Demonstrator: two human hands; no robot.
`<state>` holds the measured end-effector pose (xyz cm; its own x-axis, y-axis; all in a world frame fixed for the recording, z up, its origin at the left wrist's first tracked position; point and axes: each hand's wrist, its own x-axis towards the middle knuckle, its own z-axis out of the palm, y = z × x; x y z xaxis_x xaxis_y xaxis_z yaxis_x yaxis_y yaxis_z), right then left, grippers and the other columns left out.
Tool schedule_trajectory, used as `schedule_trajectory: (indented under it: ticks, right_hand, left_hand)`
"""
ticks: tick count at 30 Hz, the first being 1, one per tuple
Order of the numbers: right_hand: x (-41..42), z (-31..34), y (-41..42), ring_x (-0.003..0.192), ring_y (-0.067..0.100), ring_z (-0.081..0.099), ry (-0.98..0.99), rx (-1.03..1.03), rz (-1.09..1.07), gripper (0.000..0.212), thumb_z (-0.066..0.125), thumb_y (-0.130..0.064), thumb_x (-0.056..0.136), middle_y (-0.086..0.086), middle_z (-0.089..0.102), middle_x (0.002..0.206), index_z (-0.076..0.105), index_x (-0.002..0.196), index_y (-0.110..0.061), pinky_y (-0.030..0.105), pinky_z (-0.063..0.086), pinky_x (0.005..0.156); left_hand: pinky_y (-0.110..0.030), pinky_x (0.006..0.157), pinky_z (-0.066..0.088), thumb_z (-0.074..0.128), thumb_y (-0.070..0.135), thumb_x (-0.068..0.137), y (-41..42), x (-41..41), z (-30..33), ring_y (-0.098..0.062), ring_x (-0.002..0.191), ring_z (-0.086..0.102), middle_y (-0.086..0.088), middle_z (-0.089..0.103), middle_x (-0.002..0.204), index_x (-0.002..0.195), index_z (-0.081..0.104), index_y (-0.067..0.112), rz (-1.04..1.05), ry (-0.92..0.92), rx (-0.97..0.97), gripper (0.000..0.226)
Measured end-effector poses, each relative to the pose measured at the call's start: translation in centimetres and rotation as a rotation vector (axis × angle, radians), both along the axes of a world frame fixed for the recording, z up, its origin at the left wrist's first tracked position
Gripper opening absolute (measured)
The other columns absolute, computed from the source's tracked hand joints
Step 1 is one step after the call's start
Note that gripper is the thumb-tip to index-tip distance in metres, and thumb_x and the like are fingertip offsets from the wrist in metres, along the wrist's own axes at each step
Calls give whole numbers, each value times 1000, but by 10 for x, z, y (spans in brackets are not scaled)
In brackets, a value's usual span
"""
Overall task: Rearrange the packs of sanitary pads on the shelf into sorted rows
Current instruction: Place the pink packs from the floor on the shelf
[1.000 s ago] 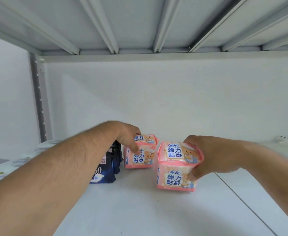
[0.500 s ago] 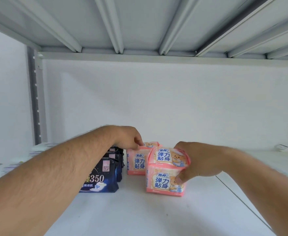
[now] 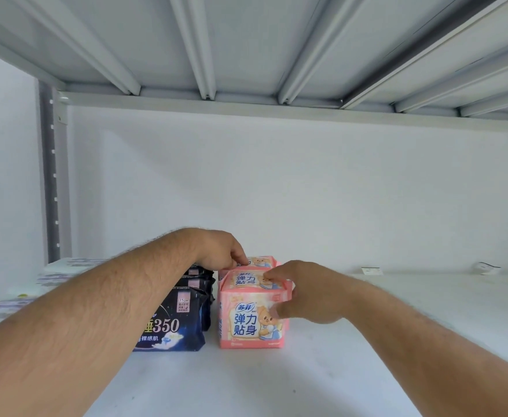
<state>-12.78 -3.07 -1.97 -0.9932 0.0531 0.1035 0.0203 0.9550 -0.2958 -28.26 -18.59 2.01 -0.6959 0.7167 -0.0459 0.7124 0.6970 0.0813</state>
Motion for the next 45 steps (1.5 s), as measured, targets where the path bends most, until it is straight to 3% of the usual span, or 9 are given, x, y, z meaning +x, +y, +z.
schedule_trajectory:
  ticks: [4,8,13,17,22,26,35,45]
  right_hand:
    - [1,-7,-1,115,13,59,-3,-38,-20,68,71,-35,88,-11,57,136,39,148,-31,34,48,101]
    - [12,-10,2,124,11,51,14,-28,-28,78,70,-37,90,-14,49,144,26,154,-30,24,42,97]
    - [39,-13,14,142,8,35,43,11,-78,79,63,-43,93,-14,30,159,17,157,-33,30,36,111]
    - [64,-11,16,146,12,29,48,37,-116,72,54,-45,98,-10,25,161,16,157,-27,26,29,112]
    - [97,-17,15,146,22,25,101,180,-194,68,47,-50,97,-1,35,156,27,153,-17,38,31,114]
    - [133,-25,20,142,25,28,130,241,-237,63,43,-54,97,3,42,148,36,146,-14,43,34,111]
    - [231,-50,44,143,23,27,115,222,-176,61,41,-53,99,-1,37,153,34,147,-17,40,35,109]
    - [324,-74,17,143,25,29,143,199,-149,60,40,-52,99,3,36,153,34,147,-16,42,33,112]
  left_hand:
    - [-21,96,35,52,20,99,-2,3,-2,-4,107,47,14,55,137,134,58,34,-5,-2,14,38]
    - [-22,98,37,50,21,100,-7,11,-2,-11,118,50,7,53,141,136,55,30,27,-3,99,38]
    - [-24,105,33,48,24,101,-16,36,5,-16,134,43,1,42,149,143,46,27,49,27,263,42]
    - [-25,109,29,50,32,99,-20,75,4,-14,139,37,5,35,155,148,37,29,62,77,332,50]
    - [-37,115,30,47,35,94,-10,146,-16,-19,144,28,10,22,160,152,24,33,112,169,229,63]
    - [-37,114,29,47,37,91,5,207,-37,-18,143,29,12,28,157,149,31,30,135,213,248,61]
    - [-42,112,33,40,48,96,36,320,-77,-20,144,24,9,20,160,154,19,26,239,242,228,66]
    - [-42,115,27,40,48,96,13,413,-105,-21,147,20,5,16,162,155,14,26,224,281,240,68]
